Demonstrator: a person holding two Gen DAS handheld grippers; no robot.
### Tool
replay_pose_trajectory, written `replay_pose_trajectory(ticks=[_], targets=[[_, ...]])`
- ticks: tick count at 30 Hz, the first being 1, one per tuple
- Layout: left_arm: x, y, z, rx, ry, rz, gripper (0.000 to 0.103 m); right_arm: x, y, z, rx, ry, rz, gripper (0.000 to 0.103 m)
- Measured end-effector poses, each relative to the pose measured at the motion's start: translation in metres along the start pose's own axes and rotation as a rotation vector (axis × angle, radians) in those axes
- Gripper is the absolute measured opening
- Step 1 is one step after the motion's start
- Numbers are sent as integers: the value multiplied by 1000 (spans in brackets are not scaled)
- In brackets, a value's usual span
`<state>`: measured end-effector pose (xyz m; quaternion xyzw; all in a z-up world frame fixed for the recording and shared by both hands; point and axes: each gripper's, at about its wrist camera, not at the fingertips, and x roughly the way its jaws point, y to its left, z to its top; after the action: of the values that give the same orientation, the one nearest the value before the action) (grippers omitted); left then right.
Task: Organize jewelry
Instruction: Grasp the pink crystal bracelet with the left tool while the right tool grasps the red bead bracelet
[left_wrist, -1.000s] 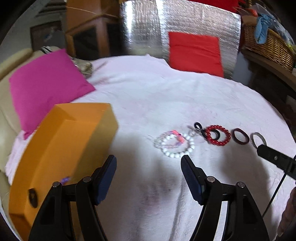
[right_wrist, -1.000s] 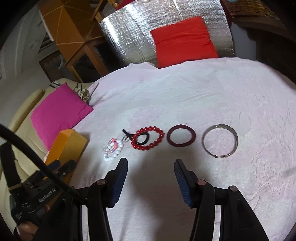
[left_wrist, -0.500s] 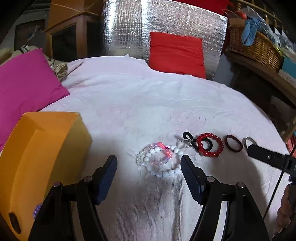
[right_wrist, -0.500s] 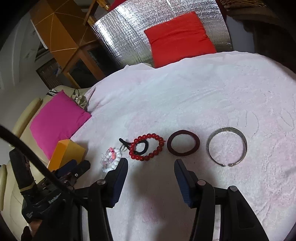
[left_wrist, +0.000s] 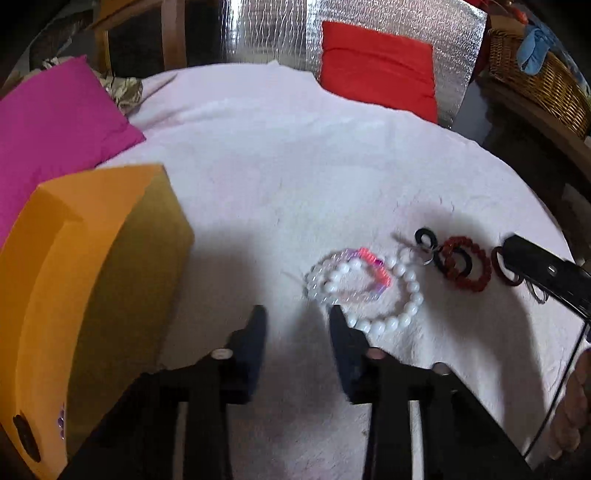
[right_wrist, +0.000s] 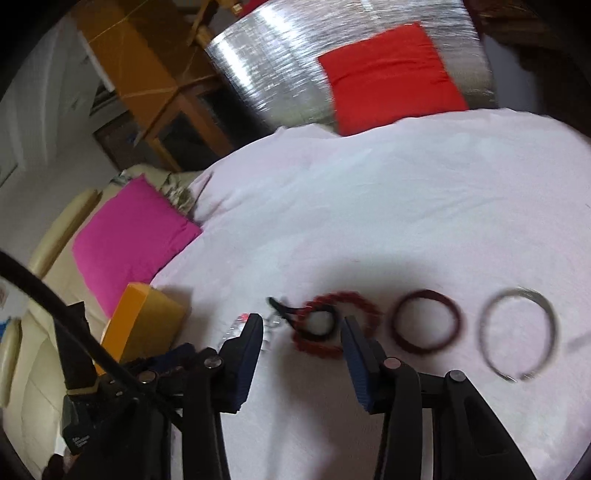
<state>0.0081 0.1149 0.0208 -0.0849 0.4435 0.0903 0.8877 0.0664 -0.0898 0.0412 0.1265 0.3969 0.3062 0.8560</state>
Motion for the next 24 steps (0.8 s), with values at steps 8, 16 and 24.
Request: replay_pose_trajectory(ticks=[8, 16, 24], targets=[[-6, 14, -4, -14, -2, -3, 24, 46, 10, -3, -36, 72, -147, 47], [-9, 11, -2, -6, -14, -31, 24, 46, 15, -7, -147, 106, -191, 16], [-11, -4, -3, 33, -14, -72, 27, 25, -3, -15, -156, 266, -106, 12]])
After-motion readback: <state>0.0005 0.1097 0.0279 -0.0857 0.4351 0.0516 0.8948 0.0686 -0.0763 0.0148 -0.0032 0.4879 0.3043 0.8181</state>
